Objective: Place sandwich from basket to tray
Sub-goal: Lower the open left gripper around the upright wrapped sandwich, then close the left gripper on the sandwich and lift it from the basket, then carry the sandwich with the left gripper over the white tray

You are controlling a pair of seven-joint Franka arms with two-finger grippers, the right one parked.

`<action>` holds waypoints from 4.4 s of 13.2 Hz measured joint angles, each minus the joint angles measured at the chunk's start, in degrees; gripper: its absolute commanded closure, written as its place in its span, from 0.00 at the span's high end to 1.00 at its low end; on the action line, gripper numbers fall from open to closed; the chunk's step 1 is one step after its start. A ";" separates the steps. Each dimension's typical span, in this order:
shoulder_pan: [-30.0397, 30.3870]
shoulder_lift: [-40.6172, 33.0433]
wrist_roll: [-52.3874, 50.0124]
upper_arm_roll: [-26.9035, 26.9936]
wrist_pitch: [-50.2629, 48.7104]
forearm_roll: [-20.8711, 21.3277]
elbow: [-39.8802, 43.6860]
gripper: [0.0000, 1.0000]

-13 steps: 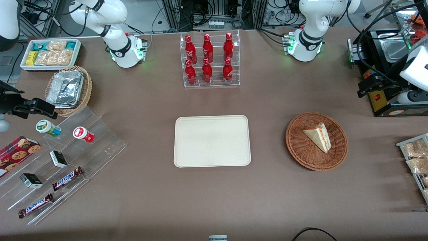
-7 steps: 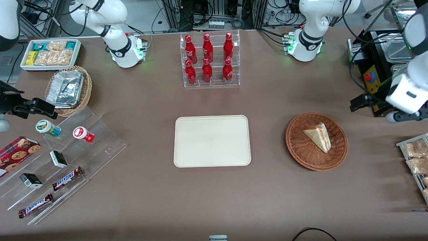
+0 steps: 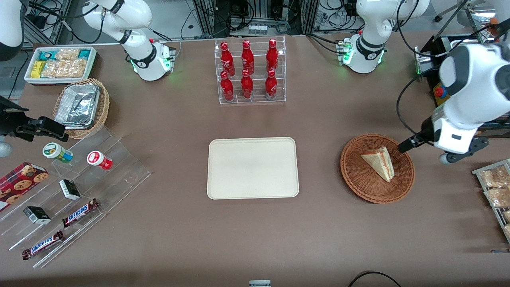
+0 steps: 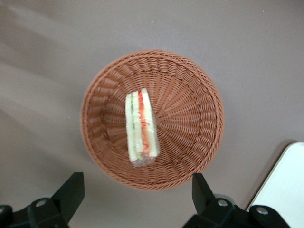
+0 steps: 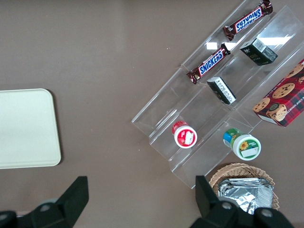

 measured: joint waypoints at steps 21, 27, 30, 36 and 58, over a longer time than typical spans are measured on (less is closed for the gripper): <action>-1.44 10.75 -13.15 0.83 17.52 3.84 -9.55 1.00; -1.47 11.39 -13.72 1.02 19.61 3.84 -10.77 1.00; -1.49 11.53 -14.87 1.02 19.61 3.84 -11.27 1.00; -1.55 12.42 -18.28 0.90 19.58 3.84 -11.70 0.00; -16.82 23.92 -13.60 -12.32 -3.65 4.65 17.28 0.00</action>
